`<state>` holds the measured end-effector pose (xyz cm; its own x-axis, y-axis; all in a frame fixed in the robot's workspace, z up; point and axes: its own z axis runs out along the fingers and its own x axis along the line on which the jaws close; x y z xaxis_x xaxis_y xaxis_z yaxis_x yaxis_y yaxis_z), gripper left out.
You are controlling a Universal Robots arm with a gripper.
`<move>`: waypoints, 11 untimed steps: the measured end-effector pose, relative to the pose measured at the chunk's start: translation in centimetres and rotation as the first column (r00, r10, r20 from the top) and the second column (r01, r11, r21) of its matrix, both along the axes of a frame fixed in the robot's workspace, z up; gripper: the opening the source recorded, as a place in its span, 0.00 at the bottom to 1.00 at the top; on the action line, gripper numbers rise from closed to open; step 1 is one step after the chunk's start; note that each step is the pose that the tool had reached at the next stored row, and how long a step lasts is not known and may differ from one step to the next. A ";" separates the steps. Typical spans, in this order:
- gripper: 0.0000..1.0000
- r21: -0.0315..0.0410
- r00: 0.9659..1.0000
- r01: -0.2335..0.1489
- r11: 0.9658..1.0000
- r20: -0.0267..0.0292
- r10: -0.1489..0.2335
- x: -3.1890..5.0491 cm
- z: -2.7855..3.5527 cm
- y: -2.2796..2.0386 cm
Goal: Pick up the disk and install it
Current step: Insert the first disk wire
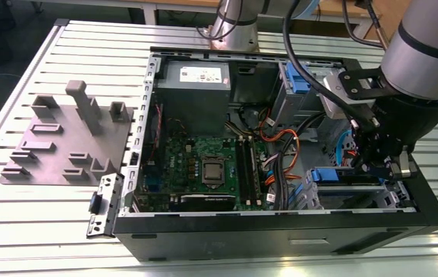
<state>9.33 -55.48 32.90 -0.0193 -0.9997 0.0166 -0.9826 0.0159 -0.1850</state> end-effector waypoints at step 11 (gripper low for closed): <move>0.16 0.001 1.000 0.002 1.000 0.000 -0.002 0.01 -0.32 0.00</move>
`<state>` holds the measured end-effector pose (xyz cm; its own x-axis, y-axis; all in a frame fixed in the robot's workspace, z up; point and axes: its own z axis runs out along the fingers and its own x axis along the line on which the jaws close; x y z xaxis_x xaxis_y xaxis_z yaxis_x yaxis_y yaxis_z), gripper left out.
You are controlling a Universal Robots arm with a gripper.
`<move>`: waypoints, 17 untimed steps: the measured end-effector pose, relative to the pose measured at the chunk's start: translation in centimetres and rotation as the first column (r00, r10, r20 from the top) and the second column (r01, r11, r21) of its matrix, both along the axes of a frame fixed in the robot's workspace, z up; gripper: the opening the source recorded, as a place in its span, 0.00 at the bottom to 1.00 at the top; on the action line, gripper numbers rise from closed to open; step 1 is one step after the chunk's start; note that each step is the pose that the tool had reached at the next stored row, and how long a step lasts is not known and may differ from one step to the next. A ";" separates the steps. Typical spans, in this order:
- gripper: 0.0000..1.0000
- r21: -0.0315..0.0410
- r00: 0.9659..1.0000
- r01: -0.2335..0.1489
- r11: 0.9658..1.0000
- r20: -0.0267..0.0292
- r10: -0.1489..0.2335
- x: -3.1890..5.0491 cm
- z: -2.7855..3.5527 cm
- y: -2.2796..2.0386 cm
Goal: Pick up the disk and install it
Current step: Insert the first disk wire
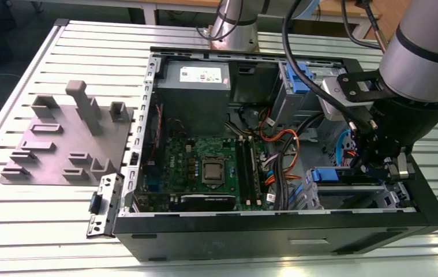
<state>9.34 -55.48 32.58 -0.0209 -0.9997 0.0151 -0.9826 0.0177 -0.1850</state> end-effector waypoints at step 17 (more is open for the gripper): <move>0.24 0.001 1.000 0.000 1.000 -0.001 0.000 0.00 1.04 0.03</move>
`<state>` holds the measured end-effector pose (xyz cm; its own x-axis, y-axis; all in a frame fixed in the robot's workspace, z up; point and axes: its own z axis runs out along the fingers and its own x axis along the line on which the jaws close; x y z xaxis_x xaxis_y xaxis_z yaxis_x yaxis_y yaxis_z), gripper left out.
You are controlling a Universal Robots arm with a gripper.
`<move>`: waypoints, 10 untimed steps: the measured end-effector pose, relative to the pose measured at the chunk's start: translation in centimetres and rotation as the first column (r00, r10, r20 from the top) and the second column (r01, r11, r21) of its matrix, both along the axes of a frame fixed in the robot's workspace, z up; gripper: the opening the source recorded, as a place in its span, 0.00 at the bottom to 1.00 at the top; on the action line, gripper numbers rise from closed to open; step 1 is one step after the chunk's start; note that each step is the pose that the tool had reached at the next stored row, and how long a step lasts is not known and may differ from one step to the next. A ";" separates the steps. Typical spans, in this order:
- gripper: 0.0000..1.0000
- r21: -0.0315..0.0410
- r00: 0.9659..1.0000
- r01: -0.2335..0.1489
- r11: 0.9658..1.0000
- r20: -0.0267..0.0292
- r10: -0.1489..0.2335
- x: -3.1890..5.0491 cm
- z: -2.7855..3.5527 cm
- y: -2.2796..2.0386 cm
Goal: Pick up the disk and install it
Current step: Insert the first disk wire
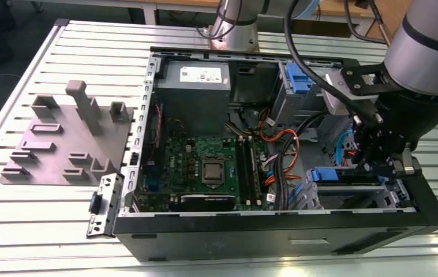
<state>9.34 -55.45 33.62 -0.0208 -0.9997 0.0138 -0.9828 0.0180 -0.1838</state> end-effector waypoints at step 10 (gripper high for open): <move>0.11 0.004 1.000 0.001 1.000 -0.029 -0.001 0.31 0.17 0.01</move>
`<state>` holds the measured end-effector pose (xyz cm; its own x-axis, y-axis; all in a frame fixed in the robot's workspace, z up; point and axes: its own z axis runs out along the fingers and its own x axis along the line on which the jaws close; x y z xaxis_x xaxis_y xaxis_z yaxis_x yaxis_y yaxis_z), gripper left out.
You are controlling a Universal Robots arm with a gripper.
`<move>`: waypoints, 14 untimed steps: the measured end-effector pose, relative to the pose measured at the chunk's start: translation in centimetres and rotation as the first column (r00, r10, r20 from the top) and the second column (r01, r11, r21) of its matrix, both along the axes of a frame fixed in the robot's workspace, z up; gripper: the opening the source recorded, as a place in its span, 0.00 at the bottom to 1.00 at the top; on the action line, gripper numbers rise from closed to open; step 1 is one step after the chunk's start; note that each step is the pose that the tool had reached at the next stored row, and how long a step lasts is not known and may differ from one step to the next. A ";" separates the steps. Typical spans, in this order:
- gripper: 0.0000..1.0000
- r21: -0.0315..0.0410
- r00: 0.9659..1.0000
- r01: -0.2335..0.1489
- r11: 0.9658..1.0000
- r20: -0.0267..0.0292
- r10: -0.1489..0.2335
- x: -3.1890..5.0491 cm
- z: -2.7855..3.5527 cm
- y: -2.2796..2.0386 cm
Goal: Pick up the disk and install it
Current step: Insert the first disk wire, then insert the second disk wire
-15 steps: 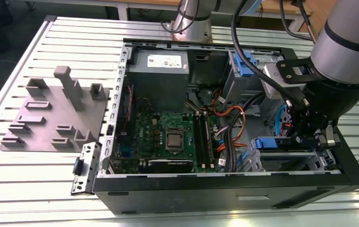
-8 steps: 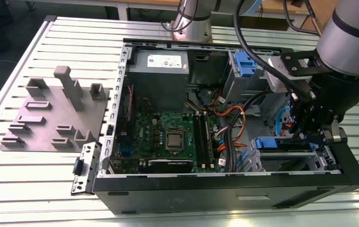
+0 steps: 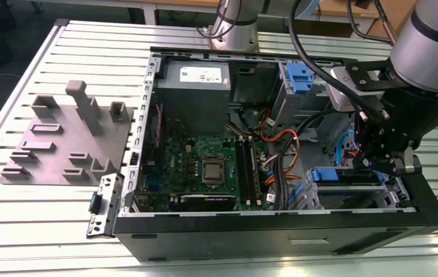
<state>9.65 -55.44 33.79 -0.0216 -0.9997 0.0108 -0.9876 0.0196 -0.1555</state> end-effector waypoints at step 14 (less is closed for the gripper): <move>0.11 0.000 1.000 0.000 1.000 -0.001 0.000 0.00 0.04 -0.01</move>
